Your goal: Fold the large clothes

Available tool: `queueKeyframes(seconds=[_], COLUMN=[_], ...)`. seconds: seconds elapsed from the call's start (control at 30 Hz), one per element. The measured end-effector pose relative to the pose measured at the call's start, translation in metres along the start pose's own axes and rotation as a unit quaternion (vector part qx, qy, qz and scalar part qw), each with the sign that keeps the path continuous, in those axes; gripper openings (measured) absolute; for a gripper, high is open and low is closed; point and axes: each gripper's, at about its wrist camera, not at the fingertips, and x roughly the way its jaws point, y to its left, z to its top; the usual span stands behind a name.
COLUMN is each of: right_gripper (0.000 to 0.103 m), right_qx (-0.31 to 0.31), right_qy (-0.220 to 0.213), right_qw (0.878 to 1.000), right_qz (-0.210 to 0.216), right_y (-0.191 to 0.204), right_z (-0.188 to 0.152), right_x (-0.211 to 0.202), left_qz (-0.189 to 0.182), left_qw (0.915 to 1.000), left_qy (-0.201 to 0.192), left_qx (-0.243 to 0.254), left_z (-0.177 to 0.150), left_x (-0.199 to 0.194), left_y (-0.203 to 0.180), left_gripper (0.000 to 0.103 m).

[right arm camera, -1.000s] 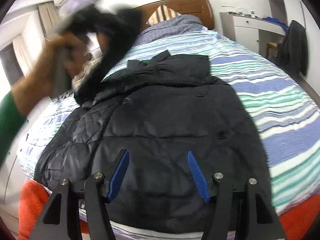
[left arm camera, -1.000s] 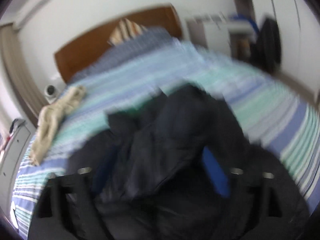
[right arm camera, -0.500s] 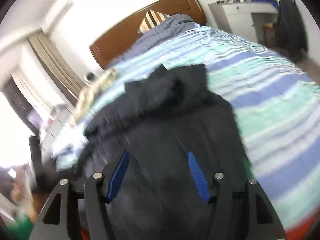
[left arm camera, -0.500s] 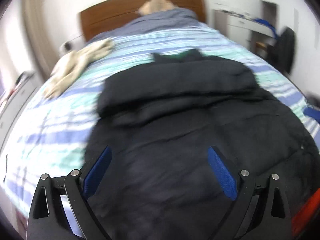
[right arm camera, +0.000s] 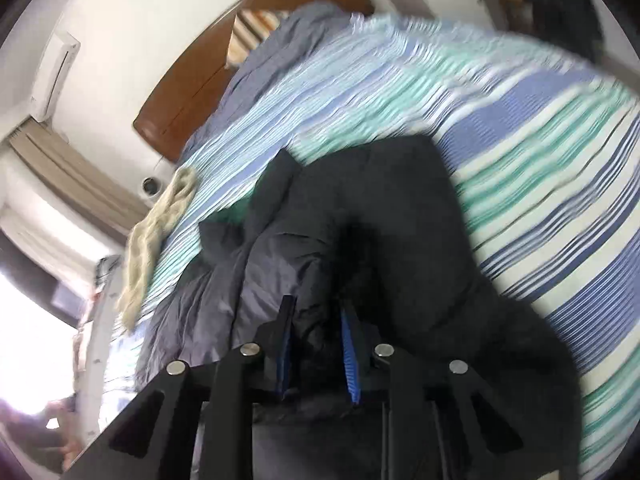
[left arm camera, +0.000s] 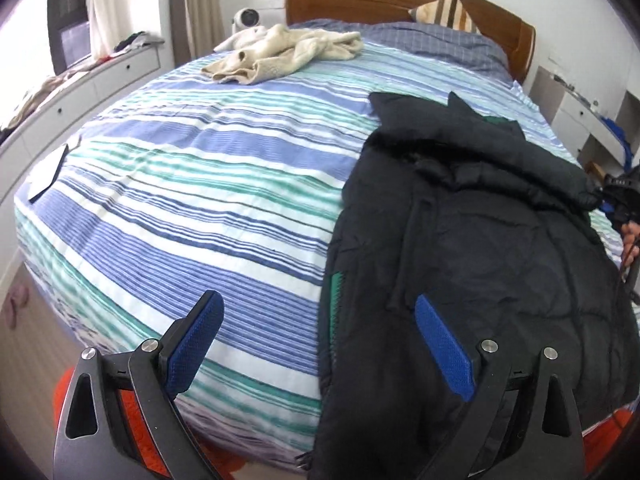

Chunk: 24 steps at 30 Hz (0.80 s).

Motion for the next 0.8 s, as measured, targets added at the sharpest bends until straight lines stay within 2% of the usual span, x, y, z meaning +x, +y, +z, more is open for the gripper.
queueKeyframes(seconds=[0.07,0.13,0.17,0.27,0.33,0.4,0.43,0.5,0.53,0.57,0.6,0.63,0.67,0.73,0.77,0.8], right_gripper=[0.028,0.054,0.059,0.061,0.061,0.061,0.061,0.061,0.061,0.061,0.061,0.061,0.061,0.061,0.061,0.061], right_qx=[-0.028,-0.056,-0.063,-0.094,-0.135,-0.193,-0.213,-0.255,-0.269,-0.288,-0.306,-0.314,-0.317,-0.313,-0.314,-0.318], right_qy=[0.023,0.036,0.031,-0.011,-0.051,-0.058,-0.052,-0.016,-0.001,0.012,0.018,0.02,0.021,0.019,0.017,0.012], right_qw=[0.999,0.997,0.996,0.994,0.988,0.979,0.976,0.967,0.963,0.957,0.952,0.949,0.948,0.949,0.949,0.947], right_qz=[-0.029,-0.047,-0.05,-0.061,-0.045,-0.01,0.001,0.019,0.01,-0.005,-0.021,-0.03,-0.035,-0.025,-0.027,-0.036], right_y=[-0.005,-0.008,-0.01,0.0,0.019,0.043,0.054,0.075,0.079,0.083,0.085,0.083,0.08,0.069,0.068,0.067], right_z=[-0.003,-0.01,-0.012,-0.018,-0.018,-0.019,-0.017,-0.018,-0.019,-0.022,-0.025,-0.028,-0.029,-0.032,-0.033,-0.033], right_x=[0.01,0.012,0.006,-0.024,-0.044,-0.054,-0.05,-0.032,-0.022,-0.01,-0.002,0.001,0.0,-0.009,-0.011,-0.013], left_qz=[-0.004,-0.014,-0.024,-0.048,-0.063,-0.073,-0.082,-0.111,-0.102,-0.085,-0.069,-0.045,-0.028,0.011,0.027,0.026], left_qw=[0.9999,0.9996,0.9992,0.9974,0.9955,0.9923,0.9894,0.9781,0.9733,0.9681,0.9638,0.9594,0.9591,0.9665,0.9753,0.9817], left_qy=[0.005,0.003,-0.004,-0.023,-0.039,-0.054,-0.046,0.009,0.031,0.038,0.04,0.042,0.041,0.033,0.041,0.049], left_qx=[0.013,0.024,0.031,0.048,0.058,0.084,0.111,0.176,0.203,0.233,0.254,0.275,0.279,0.254,0.215,0.182], left_z=[0.003,0.011,0.019,0.053,0.08,0.102,0.111,0.116,0.113,0.107,0.101,0.095,0.092,0.095,0.103,0.11], left_x=[0.005,0.003,0.001,-0.001,0.006,0.02,0.036,0.076,0.097,0.114,0.124,0.137,0.144,0.157,0.166,0.171], left_y=[-0.009,-0.017,-0.022,-0.042,-0.058,-0.082,-0.099,-0.13,-0.143,-0.153,-0.158,-0.163,-0.163,-0.158,-0.15,-0.143], left_gripper=[0.097,0.097,0.097,0.097,0.098,0.101,0.101,0.101,0.101,0.095,0.09,0.09,0.089,0.089,0.089,0.089])
